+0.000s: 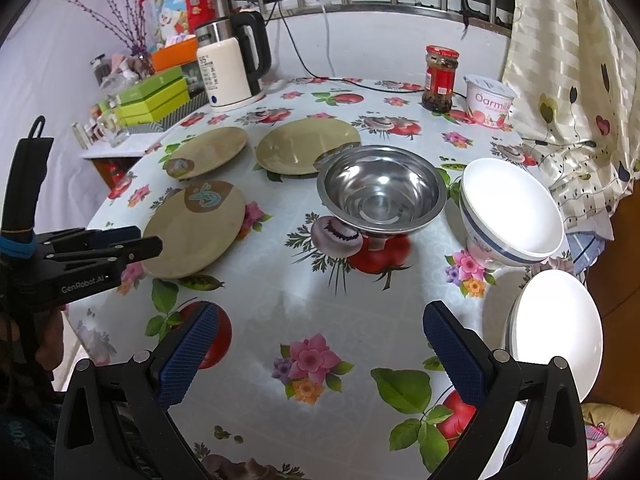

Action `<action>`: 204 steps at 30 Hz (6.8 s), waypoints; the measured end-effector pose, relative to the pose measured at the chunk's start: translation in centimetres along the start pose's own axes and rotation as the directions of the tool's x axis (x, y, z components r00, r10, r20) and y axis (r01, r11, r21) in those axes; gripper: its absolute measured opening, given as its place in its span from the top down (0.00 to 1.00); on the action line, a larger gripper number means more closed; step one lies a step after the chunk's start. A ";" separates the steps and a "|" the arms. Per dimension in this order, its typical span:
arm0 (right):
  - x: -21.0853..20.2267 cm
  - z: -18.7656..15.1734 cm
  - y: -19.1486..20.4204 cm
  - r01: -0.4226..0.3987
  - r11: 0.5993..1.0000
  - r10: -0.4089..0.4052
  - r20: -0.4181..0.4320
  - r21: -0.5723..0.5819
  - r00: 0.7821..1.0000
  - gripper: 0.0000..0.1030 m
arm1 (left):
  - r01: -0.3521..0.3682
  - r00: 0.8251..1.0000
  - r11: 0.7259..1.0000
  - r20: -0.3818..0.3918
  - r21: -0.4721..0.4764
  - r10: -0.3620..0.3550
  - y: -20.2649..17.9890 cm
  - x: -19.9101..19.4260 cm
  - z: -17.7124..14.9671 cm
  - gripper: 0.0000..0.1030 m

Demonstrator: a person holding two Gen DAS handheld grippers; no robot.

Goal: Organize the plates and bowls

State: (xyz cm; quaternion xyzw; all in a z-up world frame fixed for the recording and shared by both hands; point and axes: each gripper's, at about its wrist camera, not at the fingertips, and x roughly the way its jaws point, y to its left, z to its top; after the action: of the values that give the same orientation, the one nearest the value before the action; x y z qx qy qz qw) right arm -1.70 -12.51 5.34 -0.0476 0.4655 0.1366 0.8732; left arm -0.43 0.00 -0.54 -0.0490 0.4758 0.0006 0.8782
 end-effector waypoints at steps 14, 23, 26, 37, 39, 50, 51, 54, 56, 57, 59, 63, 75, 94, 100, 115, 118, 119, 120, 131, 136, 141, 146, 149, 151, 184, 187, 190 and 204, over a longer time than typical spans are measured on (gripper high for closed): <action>0.2 -0.3 0.3 -0.008 1.000 0.008 -0.007 -0.002 1.000 0.00 | -0.009 1.000 1.000 -0.005 -0.009 0.009 0.3 0.1 -0.2 0.59; 0.2 -0.2 0.5 -0.012 1.000 0.012 -0.006 -0.001 1.000 0.00 | -0.008 1.000 1.000 -0.003 -0.005 0.008 0.4 0.0 -0.1 0.59; 0.1 -0.3 0.6 -0.011 1.000 0.011 -0.005 0.000 1.000 0.00 | -0.011 1.000 1.000 -0.001 -0.007 0.011 0.4 0.0 0.0 0.59; 0.2 -0.1 0.5 -0.012 1.000 0.012 -0.006 -0.001 1.000 0.00 | -0.015 1.000 1.000 0.010 -0.013 0.015 0.8 -0.2 0.0 0.59; 0.1 -0.1 0.5 -0.013 1.000 0.013 -0.006 -0.001 1.000 0.00 | -0.017 1.000 1.000 0.018 -0.014 0.018 0.8 -0.4 0.0 0.59; 0.1 -0.1 0.5 -0.013 1.000 0.013 -0.007 -0.001 1.000 0.00 | -0.020 1.000 1.000 0.013 -0.015 0.021 0.6 -0.2 -0.1 0.59; 0.1 -0.1 0.5 -0.013 1.000 0.013 -0.007 -0.001 1.000 0.00 | -0.019 1.000 1.000 0.014 -0.015 0.020 0.6 -0.2 -0.1 0.59; 0.1 -0.1 0.5 -0.012 1.000 0.012 -0.009 0.000 1.000 0.00 | -0.021 1.000 1.000 0.013 -0.016 0.021 0.6 -0.2 -0.1 0.59; 0.2 0.0 0.5 -0.013 1.000 0.013 -0.009 0.000 1.000 0.00 | -0.020 1.000 1.000 0.014 -0.016 0.020 0.5 -0.2 -0.1 0.59; 0.2 0.0 0.6 -0.012 1.000 0.012 -0.010 0.000 1.000 0.00 | -0.020 1.000 1.000 0.013 -0.016 0.020 0.6 -0.2 -0.1 0.59; 0.2 0.0 0.5 -0.013 1.000 0.013 -0.010 -0.001 1.000 0.00 | -0.021 1.000 1.000 0.012 -0.016 0.021 0.5 -0.2 -0.1 0.59; 0.2 0.0 0.6 -0.013 1.000 0.013 -0.010 0.001 1.000 0.00 | -0.023 1.000 1.000 0.011 -0.016 0.023 0.4 -0.2 -0.2 0.59; 0.2 0.0 0.7 -0.014 1.000 0.014 -0.013 0.000 1.000 0.00 | -0.021 1.000 1.000 0.010 -0.015 0.021 0.4 -0.2 -0.2 0.59; 0.3 0.1 0.8 -0.015 1.000 0.015 -0.016 0.000 1.000 0.00 | -0.021 1.000 1.000 0.007 -0.011 0.021 0.0 0.0 -0.4 0.59; 0.3 0.1 0.8 -0.015 1.000 0.015 -0.017 -0.001 1.000 0.00 | -0.024 1.000 1.000 0.007 -0.007 0.024 0.0 0.1 -0.5 0.59; 0.9 0.9 1.6 -0.027 0.999 0.027 -0.008 -0.017 1.000 0.00 | -0.010 1.000 0.997 0.026 -0.074 0.012 2.8 0.4 0.4 0.59; 1.3 2.2 2.0 -0.041 0.999 0.041 -0.006 -0.031 0.999 0.00 | -0.015 1.000 0.995 0.026 -0.094 0.017 3.7 0.6 0.7 0.59; 1.5 2.5 2.1 -0.046 0.998 0.046 -0.004 -0.037 0.999 0.00 | -0.018 0.999 0.995 0.027 -0.102 0.020 4.0 0.6 0.8 0.59; 1.7 3.0 2.3 -0.053 0.998 0.053 -0.004 -0.042 0.999 0.00 | -0.020 0.999 0.994 0.028 -0.107 0.023 4.2 0.6 0.9 0.59; 4.2 6.2 3.9 -0.104 0.992 0.103 -0.024 -0.065 0.994 0.02 | -0.047 0.998 0.985 0.029 -0.167 0.052 7.0 1.7 2.3 0.59; 5.5 7.6 4.6 -0.140 0.988 0.137 -0.039 -0.065 0.990 0.10 | -0.062 0.997 0.982 0.035 -0.178 0.070 7.9 2.1 3.1 0.59; 6.8 9.1 5.7 -0.161 0.984 0.157 -0.050 -0.080 0.986 0.12 | -0.076 0.996 0.979 0.039 -0.190 0.085 8.9 2.5 3.9 0.59; 8.0 10.3 6.7 -0.177 0.978 0.172 -0.055 -0.107 0.984 0.15 | -0.094 0.994 0.975 0.038 -0.203 0.104 9.9 2.9 4.4 0.59; 8.9 11.0 7.3 -0.195 0.975 0.188 -0.068 -0.109 0.980 0.17 | -0.107 0.993 0.972 0.033 -0.209 0.116 10.5 3.3 4.7 0.59; 9.4 11.4 7.6 -0.207 0.972 0.200 -0.075 -0.112 0.977 0.21 | -0.110 0.992 0.970 0.032 -0.216 0.120 10.9 3.5 4.8 0.59; 19.8 16.8 9.5 -0.322 0.945 0.326 -0.209 0.054 0.922 0.57 | 0.009 0.999 0.954 0.035 -0.298 0.001 16.9 8.3 9.5 0.70; 20.5 17.0 9.6 -0.320 0.946 0.325 -0.215 0.058 0.921 0.61 | 0.025 0.999 0.952 0.029 -0.306 -0.016 17.2 8.8 9.6 0.73; 21.2 17.3 9.5 -0.315 0.947 0.322 -0.222 0.066 0.920 0.63 | 0.033 0.999 0.948 0.024 -0.317 -0.027 17.6 9.2 9.7 0.74; 23.7 18.0 9.8 -0.301 0.949 0.314 -0.246 0.090 0.917 0.68 | 0.095 0.995 0.931 0.027 -0.352 -0.092 18.5 10.4 10.3 0.78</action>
State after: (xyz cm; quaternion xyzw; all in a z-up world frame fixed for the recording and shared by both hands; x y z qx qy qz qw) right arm 22.51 5.23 -3.69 0.0308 0.5797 0.2531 0.7739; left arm 12.94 18.80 -5.24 -0.2285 0.4606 0.0444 0.8565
